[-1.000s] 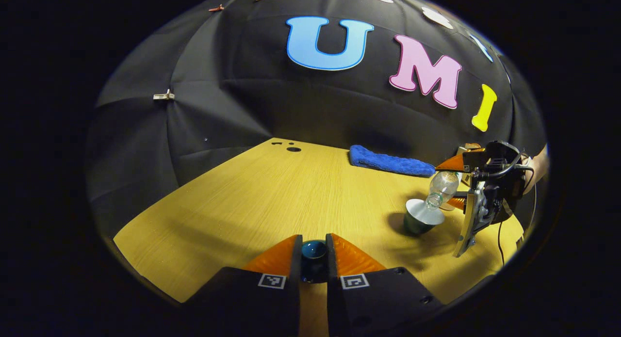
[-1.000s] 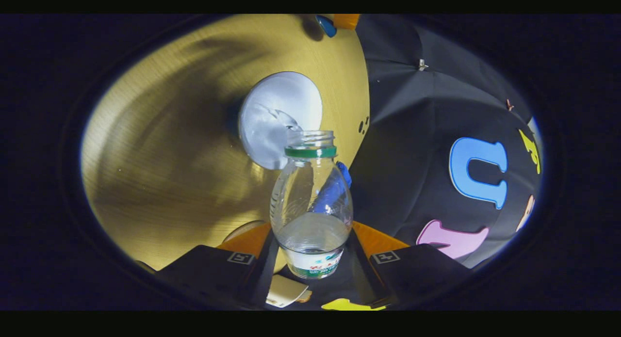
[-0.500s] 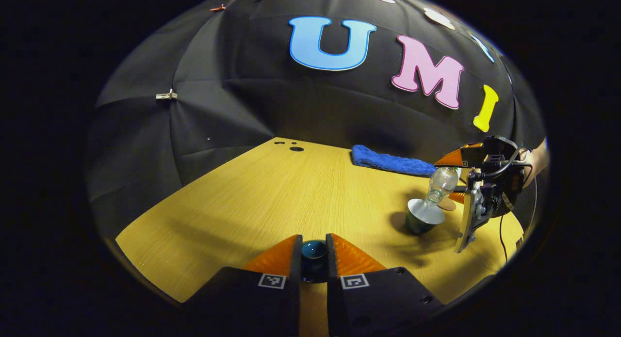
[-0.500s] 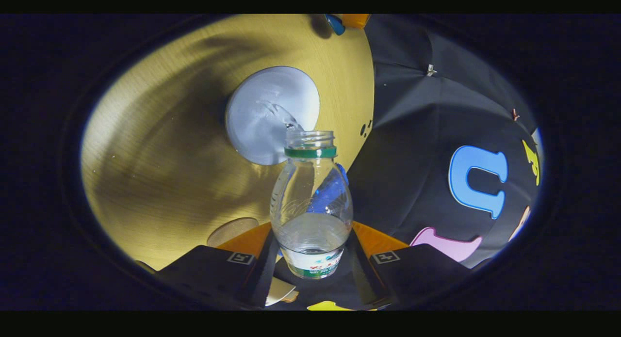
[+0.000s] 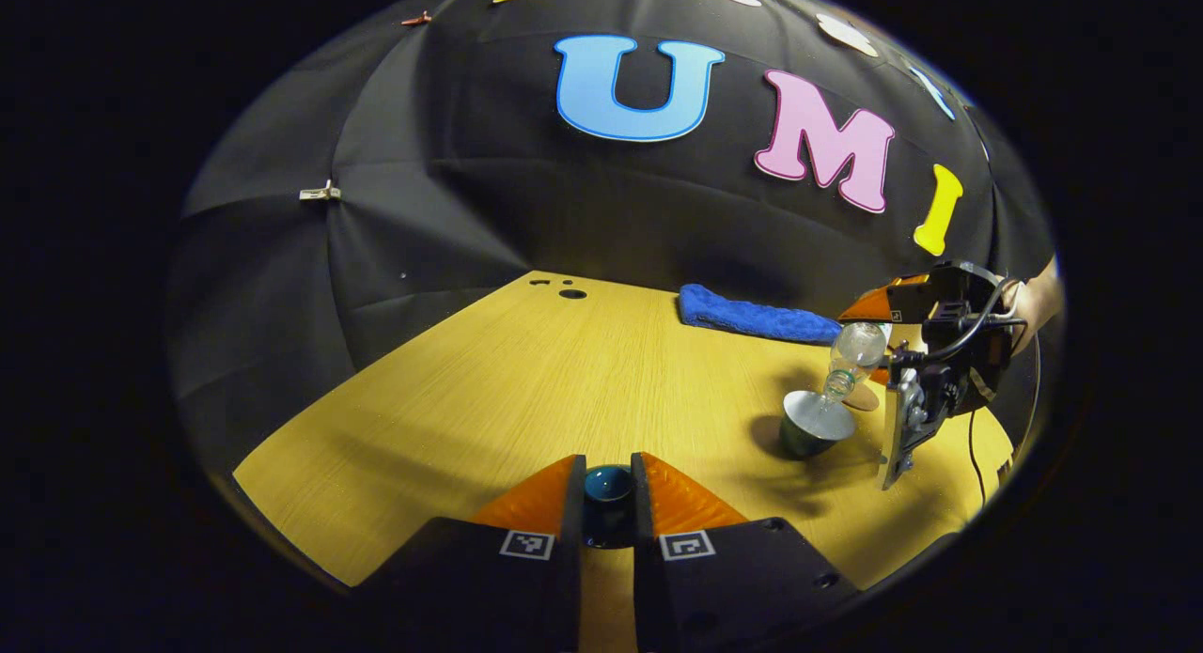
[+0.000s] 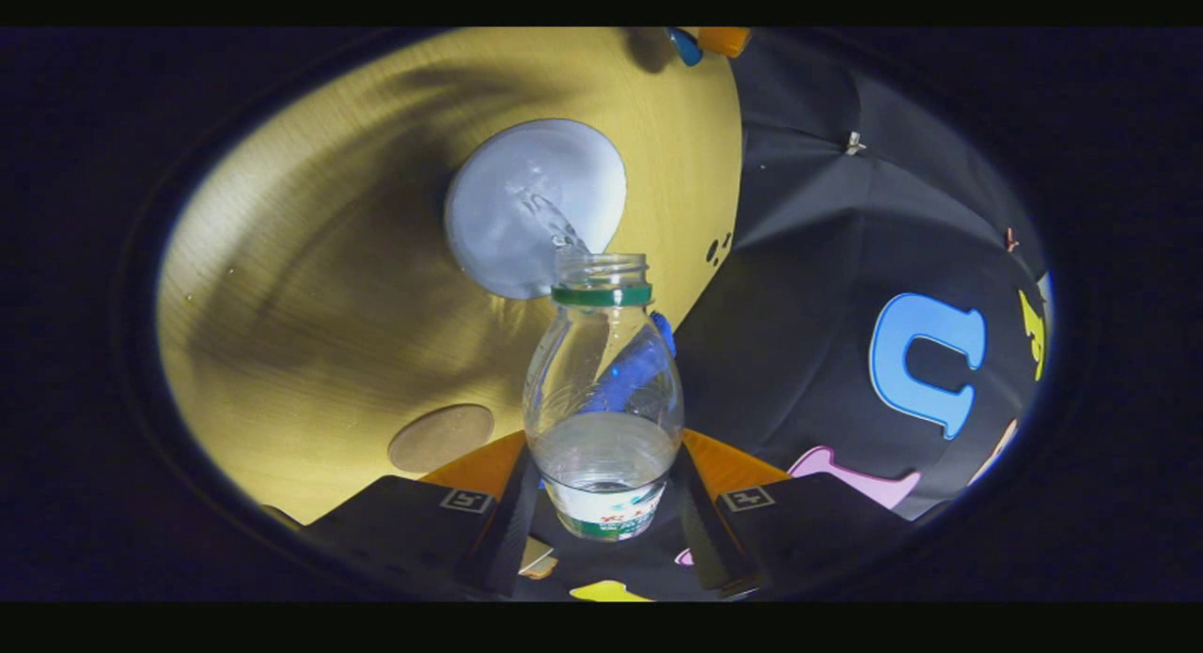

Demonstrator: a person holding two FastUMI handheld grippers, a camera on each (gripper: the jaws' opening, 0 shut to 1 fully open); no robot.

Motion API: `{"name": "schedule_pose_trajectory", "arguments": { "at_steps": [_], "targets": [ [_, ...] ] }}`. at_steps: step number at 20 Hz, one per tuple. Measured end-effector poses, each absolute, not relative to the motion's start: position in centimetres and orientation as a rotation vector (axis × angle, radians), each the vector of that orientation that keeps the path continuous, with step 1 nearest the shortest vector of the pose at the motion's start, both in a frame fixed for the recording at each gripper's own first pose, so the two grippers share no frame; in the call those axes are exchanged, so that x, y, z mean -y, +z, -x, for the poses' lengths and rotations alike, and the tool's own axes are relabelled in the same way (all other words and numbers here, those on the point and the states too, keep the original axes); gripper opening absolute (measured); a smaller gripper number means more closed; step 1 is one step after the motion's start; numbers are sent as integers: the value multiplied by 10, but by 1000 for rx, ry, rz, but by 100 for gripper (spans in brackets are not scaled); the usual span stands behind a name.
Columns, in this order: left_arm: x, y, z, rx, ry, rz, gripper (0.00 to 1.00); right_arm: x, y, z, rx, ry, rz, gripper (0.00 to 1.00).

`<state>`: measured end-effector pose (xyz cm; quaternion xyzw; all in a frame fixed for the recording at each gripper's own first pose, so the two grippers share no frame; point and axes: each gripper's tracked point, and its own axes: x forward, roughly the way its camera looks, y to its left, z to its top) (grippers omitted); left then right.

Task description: Open the teacup lid with one hand, grasp the water bottle and pour water into the teacup with the other hand; after pouring, place the water bottle on the coaster and then close the teacup lid.

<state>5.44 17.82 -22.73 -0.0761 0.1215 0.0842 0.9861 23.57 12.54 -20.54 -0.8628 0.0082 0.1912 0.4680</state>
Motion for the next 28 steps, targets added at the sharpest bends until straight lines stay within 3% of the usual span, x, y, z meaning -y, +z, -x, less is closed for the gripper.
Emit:
{"name": "schedule_pose_trajectory", "arguments": {
  "at_steps": [3, 8, 9, 13, 14, 15, 20, 21, 22, 28],
  "targets": [
    [-177, -219, -49, -245, 161, 141, 23, -128, -203, -233, -23, 478, 2128, 72],
    [-178, -208, -39, -255, 160, 133, 27, -127, -197, -228, -61, 493, 2160, 72],
    [-178, -205, -39, -254, 159, 129, 23, -127, -194, -228, -59, 490, 2169, 72],
    [-176, -198, -37, -247, 154, 116, 27, -124, -191, -228, -112, 468, 2201, 72],
    [-175, -198, -37, -248, 153, 119, 27, -127, -190, -228, -110, 464, 2220, 68],
    [-174, -196, -37, -246, 153, 120, 27, -129, -189, -228, -110, 463, 2237, 72],
    [-170, -189, -33, -233, 154, 128, 23, -128, -191, -226, -143, 459, 2287, 72],
    [-170, -188, -31, -232, 156, 132, 27, -127, -192, -227, -155, 455, 2302, 77],
    [-170, -188, -30, -233, 157, 139, 23, -126, -193, -229, -164, 452, 2314, 72],
    [-165, -194, -15, -248, 169, 156, 27, -133, -197, -222, -154, 481, 2322, 72]
  ]
}}
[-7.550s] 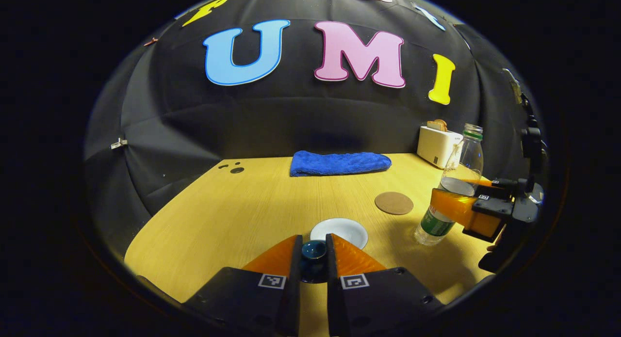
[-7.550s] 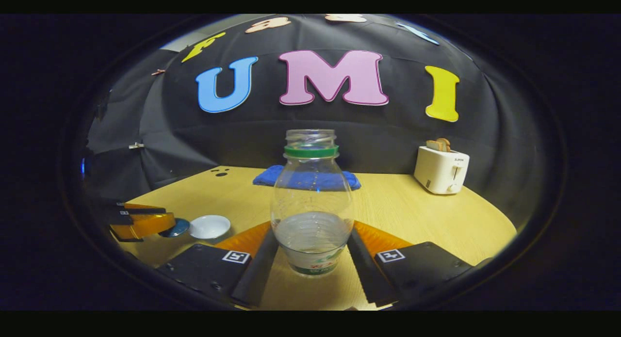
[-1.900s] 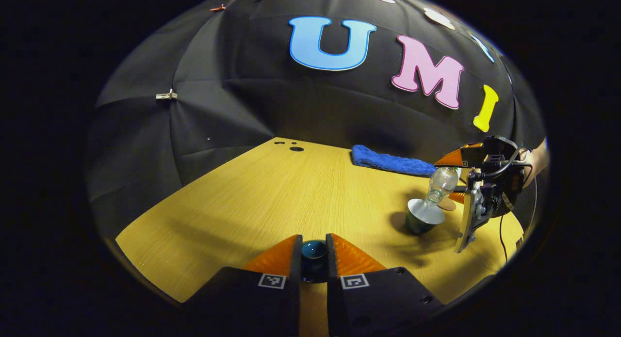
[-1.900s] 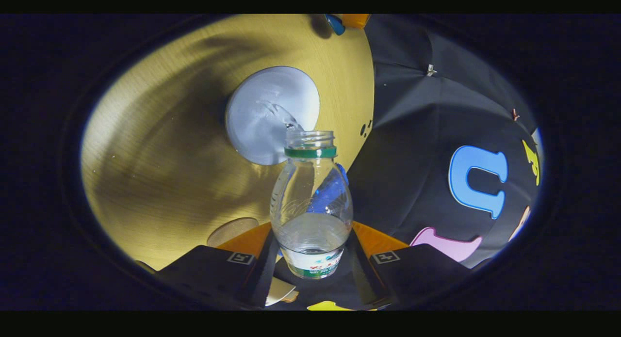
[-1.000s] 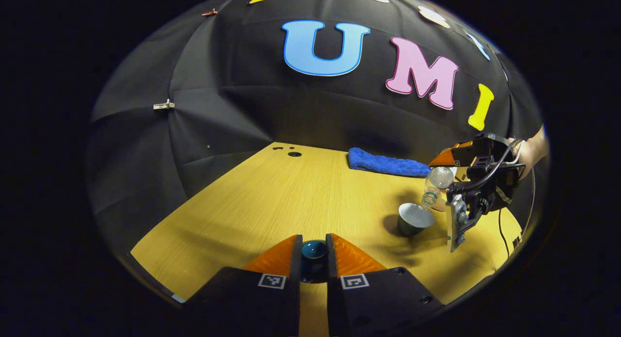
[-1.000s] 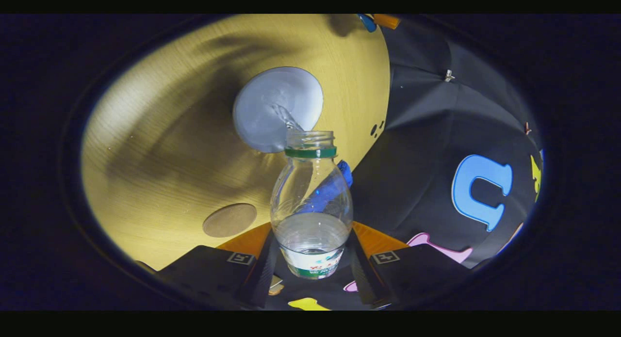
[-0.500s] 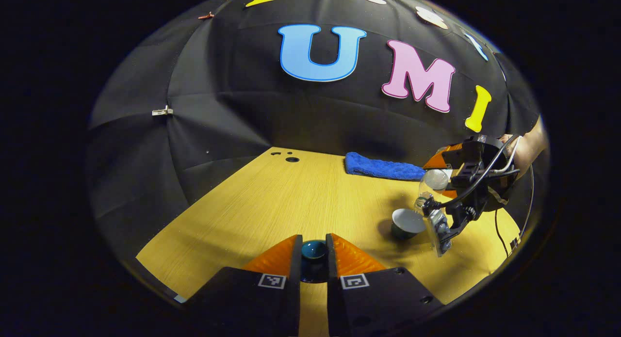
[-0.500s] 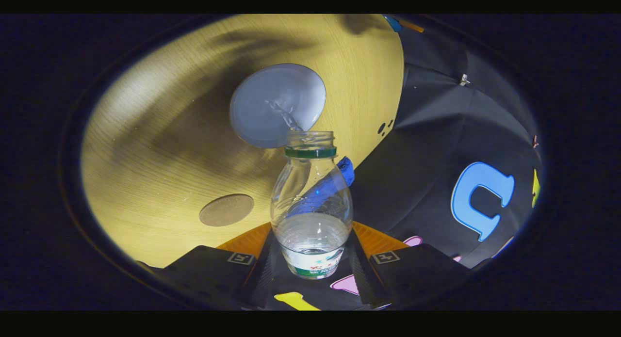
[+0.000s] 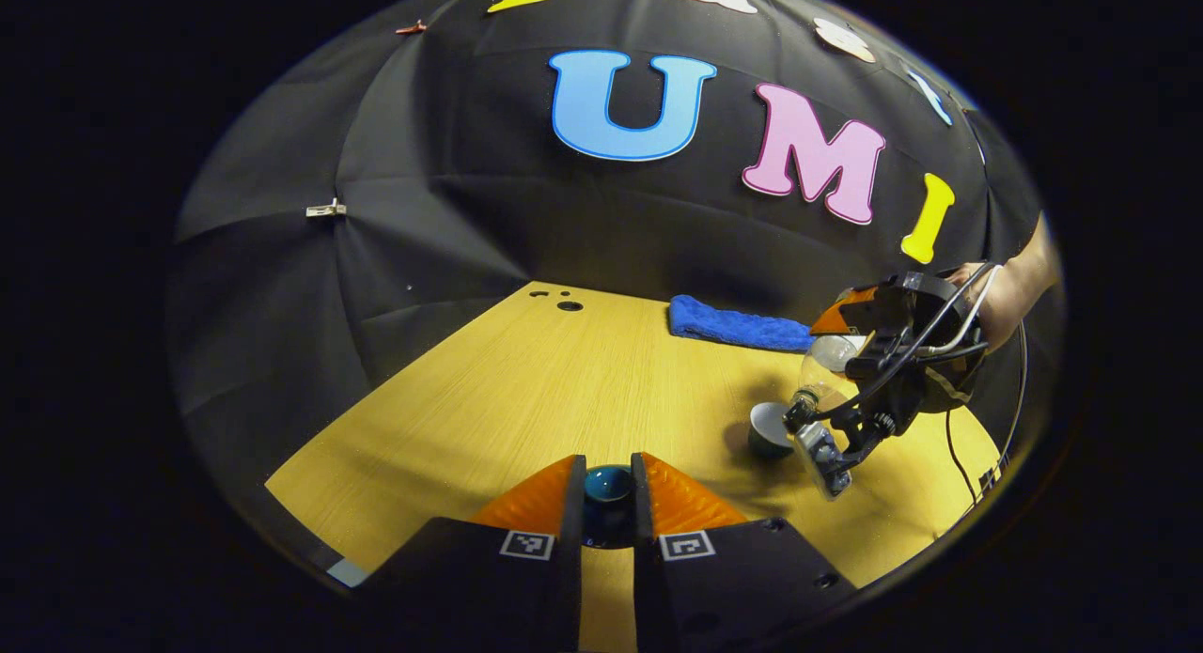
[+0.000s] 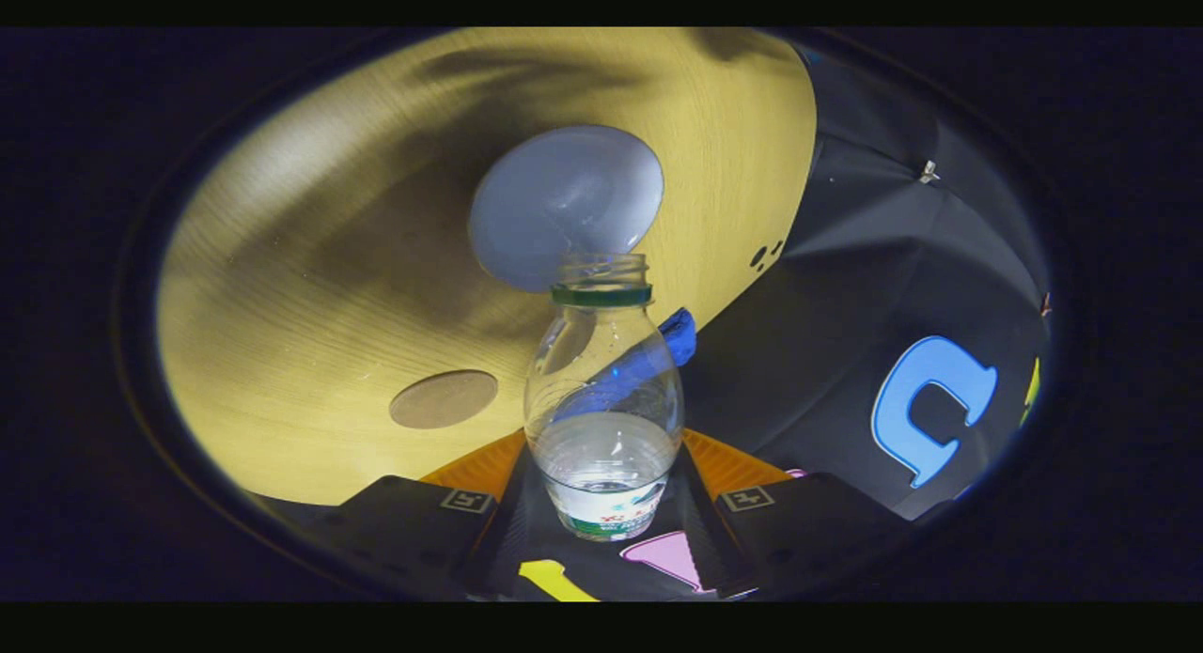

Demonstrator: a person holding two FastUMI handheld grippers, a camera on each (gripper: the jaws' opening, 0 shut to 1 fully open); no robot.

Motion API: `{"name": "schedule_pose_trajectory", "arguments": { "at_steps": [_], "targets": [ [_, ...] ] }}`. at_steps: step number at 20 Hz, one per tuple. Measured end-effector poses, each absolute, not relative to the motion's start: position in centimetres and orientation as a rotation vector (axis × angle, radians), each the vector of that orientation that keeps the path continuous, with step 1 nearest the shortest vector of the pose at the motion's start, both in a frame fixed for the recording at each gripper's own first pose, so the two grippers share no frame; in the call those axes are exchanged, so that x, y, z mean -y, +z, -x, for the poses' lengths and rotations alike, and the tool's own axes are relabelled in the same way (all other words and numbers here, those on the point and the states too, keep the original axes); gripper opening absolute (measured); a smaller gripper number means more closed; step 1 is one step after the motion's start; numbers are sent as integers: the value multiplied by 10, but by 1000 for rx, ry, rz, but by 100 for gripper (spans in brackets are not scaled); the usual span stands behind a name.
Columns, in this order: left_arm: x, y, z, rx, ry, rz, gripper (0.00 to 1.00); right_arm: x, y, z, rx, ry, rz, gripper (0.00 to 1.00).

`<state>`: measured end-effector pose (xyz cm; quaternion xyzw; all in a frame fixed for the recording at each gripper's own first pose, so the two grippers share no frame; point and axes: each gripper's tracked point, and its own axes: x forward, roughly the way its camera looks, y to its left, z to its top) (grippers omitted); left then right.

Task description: Open the teacup lid with one hand, grasp the water bottle and pour water into the teacup with the other hand; after pouring, place the water bottle on the coaster and then close the teacup lid.

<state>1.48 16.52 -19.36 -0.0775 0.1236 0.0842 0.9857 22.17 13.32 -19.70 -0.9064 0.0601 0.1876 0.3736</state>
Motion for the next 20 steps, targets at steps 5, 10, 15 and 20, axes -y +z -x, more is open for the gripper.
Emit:
{"name": "schedule_pose_trajectory", "arguments": {
  "at_steps": [5, 10, 15, 20],
  "targets": [
    [-164, -188, -11, -239, 181, 147, 27, -131, -203, -221, -201, 476, 2273, 72],
    [-162, -177, -5, -231, 201, 139, 23, -116, -206, -223, -318, 454, 2091, 72],
    [-150, -164, -2, -231, 209, 133, 27, -114, -209, -222, -481, 423, 1636, 72],
    [-132, -136, -5, -204, 200, 119, 23, -102, -208, -226, -566, 354, 1176, 73]
  ]
}}
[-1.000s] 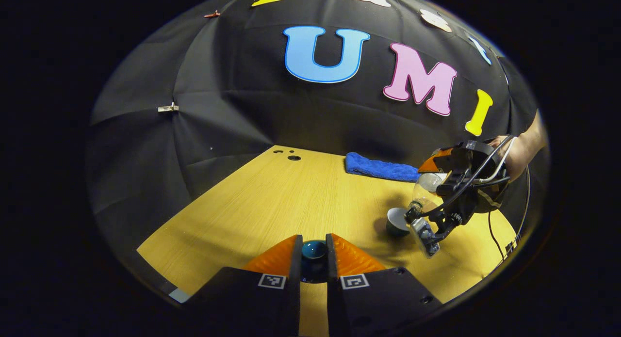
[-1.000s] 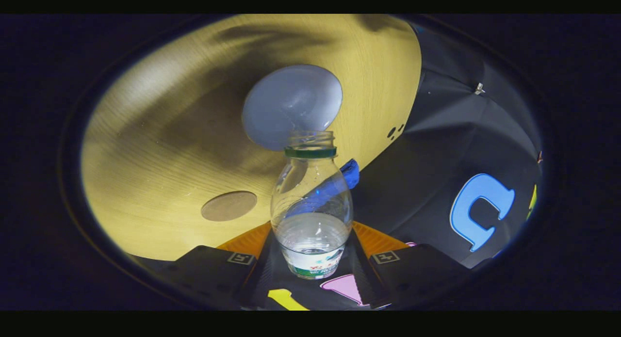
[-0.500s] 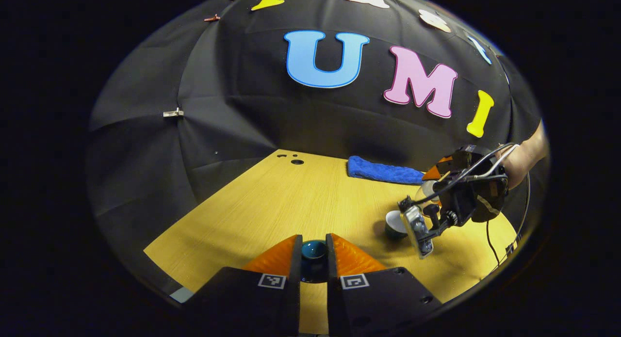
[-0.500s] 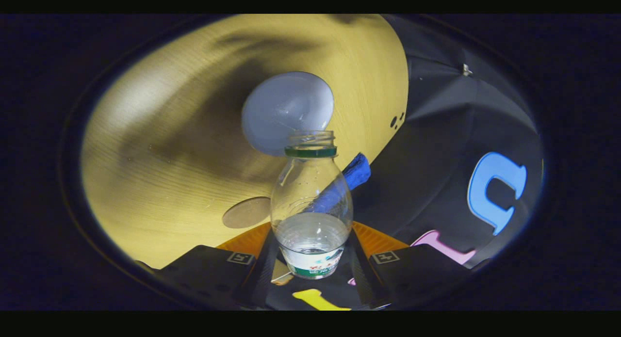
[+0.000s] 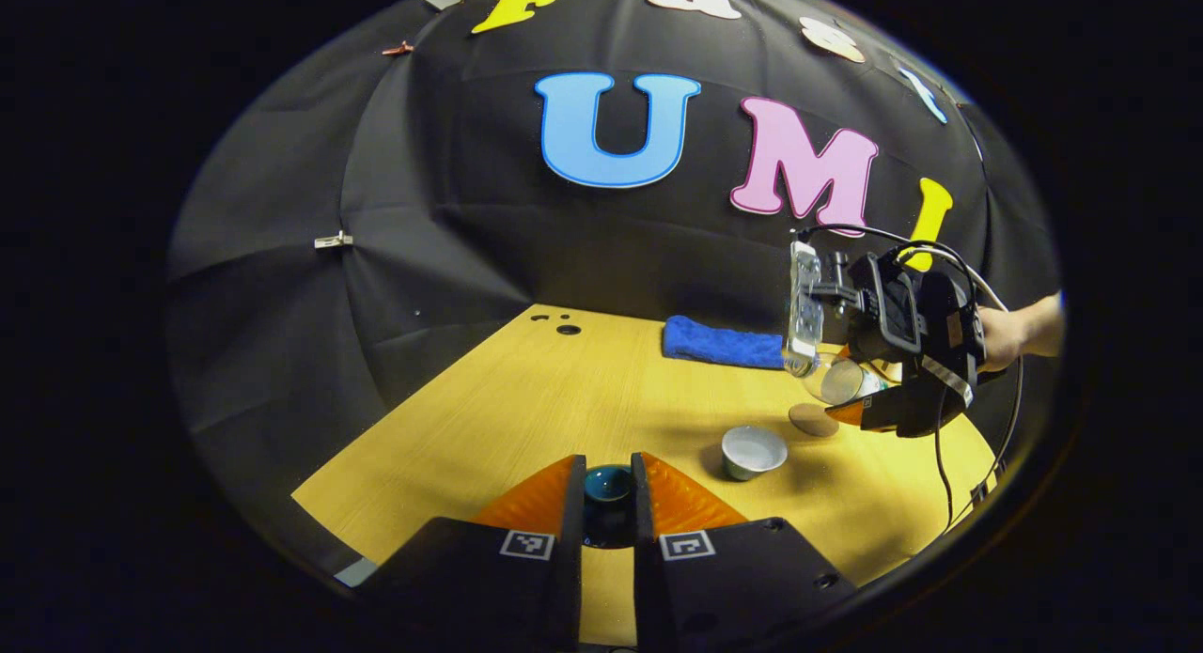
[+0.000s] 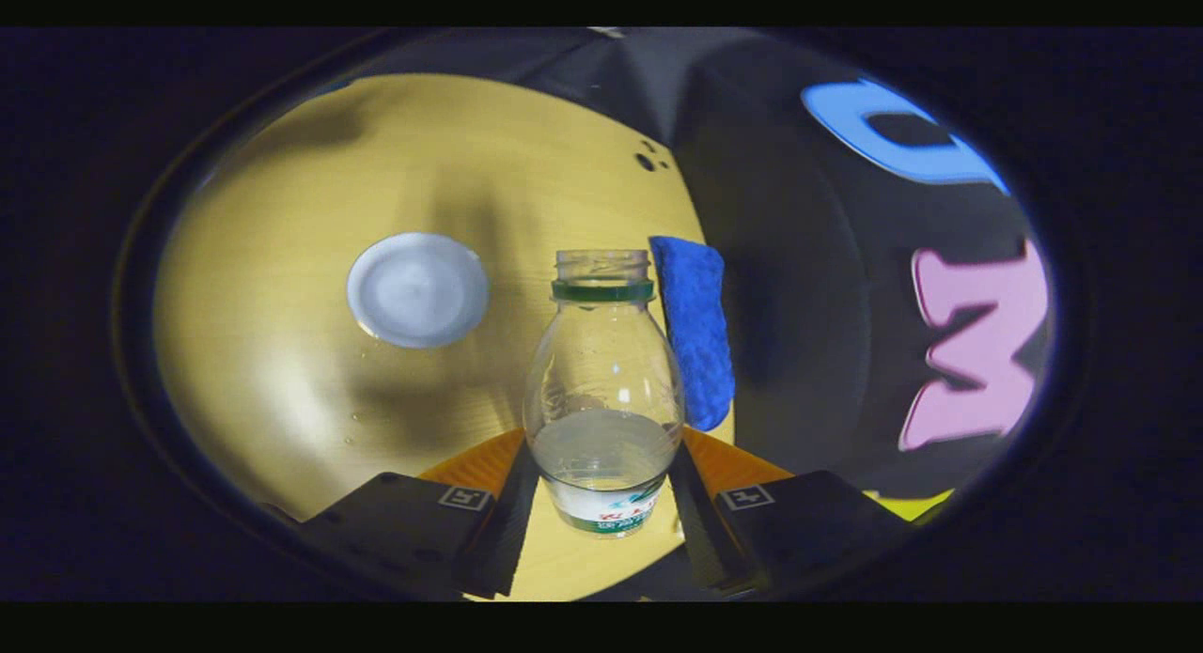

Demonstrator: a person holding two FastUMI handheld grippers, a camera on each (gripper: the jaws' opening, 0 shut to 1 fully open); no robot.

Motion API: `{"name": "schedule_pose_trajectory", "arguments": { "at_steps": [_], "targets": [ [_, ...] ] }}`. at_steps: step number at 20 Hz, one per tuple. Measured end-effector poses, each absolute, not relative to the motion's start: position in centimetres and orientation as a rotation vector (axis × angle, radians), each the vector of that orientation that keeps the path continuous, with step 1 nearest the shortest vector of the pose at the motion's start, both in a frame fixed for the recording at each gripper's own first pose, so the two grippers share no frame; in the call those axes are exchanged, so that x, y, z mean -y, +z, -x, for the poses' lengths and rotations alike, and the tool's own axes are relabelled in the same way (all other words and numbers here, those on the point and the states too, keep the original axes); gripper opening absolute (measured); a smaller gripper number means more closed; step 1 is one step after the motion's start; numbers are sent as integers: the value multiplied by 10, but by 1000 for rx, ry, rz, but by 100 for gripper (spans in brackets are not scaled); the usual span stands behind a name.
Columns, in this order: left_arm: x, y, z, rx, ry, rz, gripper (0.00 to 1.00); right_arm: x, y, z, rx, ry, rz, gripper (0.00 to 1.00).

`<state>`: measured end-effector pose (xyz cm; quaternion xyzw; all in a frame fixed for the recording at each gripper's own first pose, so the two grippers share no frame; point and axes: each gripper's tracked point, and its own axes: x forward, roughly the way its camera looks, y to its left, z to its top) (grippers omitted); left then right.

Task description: Open the teacup lid with one hand, grasp the water bottle and pour water into the teacup with the other hand; after pouring, place the water bottle on the coaster and then close the teacup lid.

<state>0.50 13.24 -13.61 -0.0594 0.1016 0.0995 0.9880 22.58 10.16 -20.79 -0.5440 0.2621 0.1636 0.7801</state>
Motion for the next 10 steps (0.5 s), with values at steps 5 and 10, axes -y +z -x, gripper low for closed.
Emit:
{"name": "schedule_pose_trajectory", "arguments": {
  "at_steps": [5, 10],
  "targets": [
    [-106, -119, -16, -180, 189, 180, 27, -79, -200, -245, -531, 240, 679, 73],
    [-85, -126, -36, -194, 187, 155, 27, -66, -194, -254, -390, 148, 316, 73]
  ]
}}
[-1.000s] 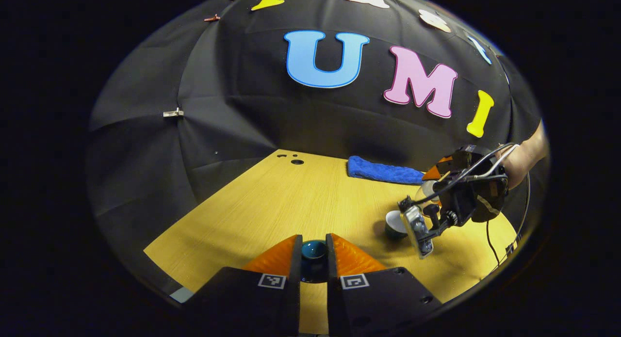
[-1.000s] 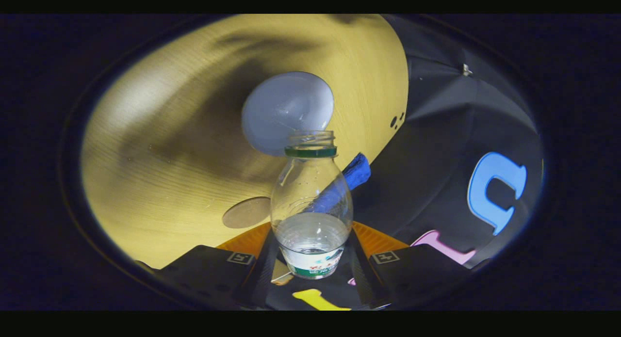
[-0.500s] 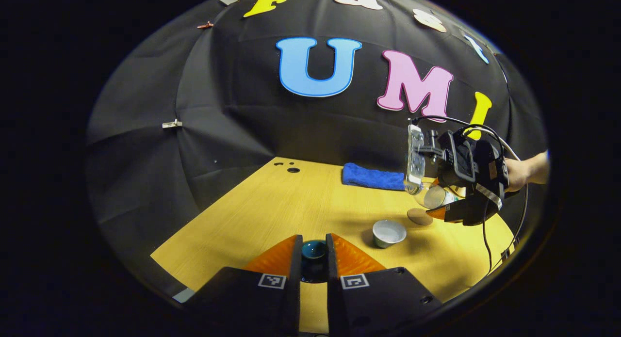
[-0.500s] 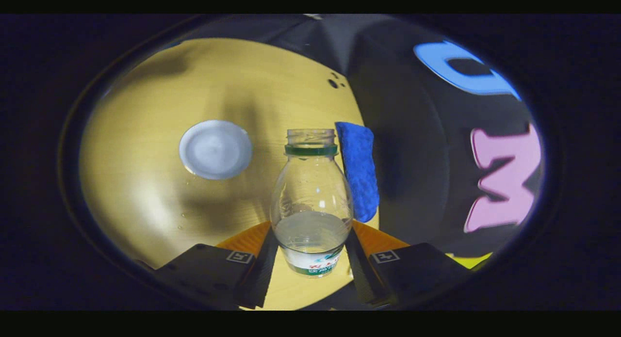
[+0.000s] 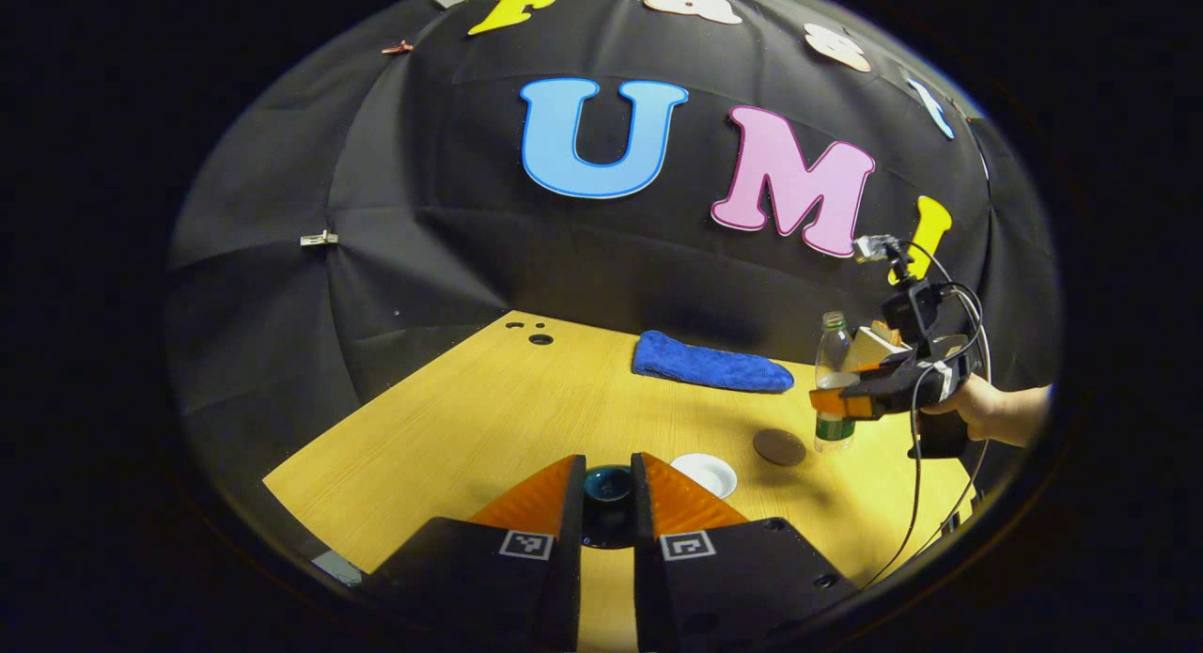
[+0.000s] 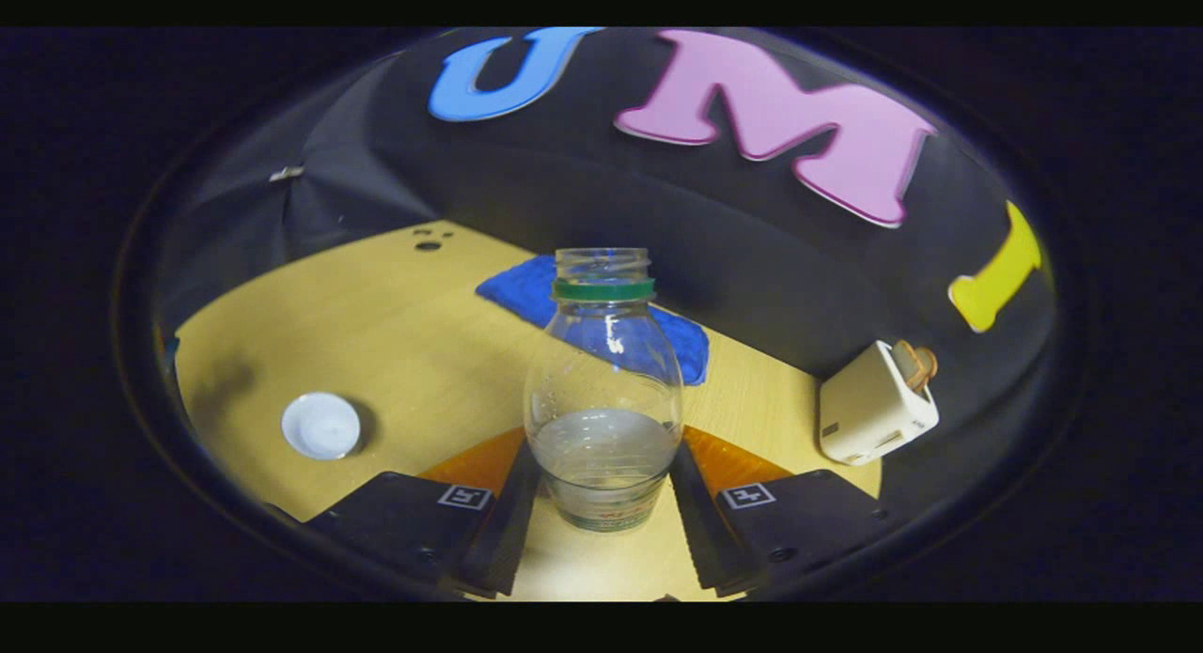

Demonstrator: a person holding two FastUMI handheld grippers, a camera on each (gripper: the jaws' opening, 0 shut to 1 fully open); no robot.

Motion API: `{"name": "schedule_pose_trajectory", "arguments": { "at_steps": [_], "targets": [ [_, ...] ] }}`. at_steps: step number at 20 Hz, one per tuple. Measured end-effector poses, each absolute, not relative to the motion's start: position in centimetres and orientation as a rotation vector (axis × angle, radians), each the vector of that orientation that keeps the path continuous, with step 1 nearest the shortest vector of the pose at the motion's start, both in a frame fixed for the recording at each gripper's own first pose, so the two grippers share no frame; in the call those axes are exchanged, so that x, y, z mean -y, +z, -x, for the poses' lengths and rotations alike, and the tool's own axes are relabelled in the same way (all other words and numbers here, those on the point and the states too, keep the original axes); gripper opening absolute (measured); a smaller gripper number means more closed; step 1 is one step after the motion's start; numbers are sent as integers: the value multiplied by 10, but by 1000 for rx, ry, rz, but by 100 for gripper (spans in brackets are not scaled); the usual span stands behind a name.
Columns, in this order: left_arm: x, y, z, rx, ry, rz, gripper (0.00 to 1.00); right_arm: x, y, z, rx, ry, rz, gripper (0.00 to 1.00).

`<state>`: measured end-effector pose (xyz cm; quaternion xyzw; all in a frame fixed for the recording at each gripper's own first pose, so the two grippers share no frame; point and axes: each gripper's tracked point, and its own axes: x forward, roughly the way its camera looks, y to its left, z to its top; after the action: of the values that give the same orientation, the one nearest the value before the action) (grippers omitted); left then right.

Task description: Open the teacup lid with one hand, grasp the water bottle and pour water into the teacup with the other hand; after pouring, place the water bottle on the coaster and then close the teacup lid.

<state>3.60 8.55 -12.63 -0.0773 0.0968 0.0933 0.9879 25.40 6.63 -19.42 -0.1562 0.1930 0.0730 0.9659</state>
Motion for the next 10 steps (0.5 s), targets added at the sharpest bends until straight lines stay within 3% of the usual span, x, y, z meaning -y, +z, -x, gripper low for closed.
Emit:
{"name": "schedule_pose_trajectory", "arguments": {
  "at_steps": [5, 7, 10],
  "targets": [
    [-61, -148, -66, -200, 167, 110, 24, -81, -176, -269, -222, 148, 15, 73],
    [-49, -153, -80, -189, 151, 101, 24, -81, -177, -273, -184, 123, -18, 68],
    [-32, -158, -96, -167, 131, 85, 27, -83, -182, -279, -150, 99, -5, 72]
  ]
}}
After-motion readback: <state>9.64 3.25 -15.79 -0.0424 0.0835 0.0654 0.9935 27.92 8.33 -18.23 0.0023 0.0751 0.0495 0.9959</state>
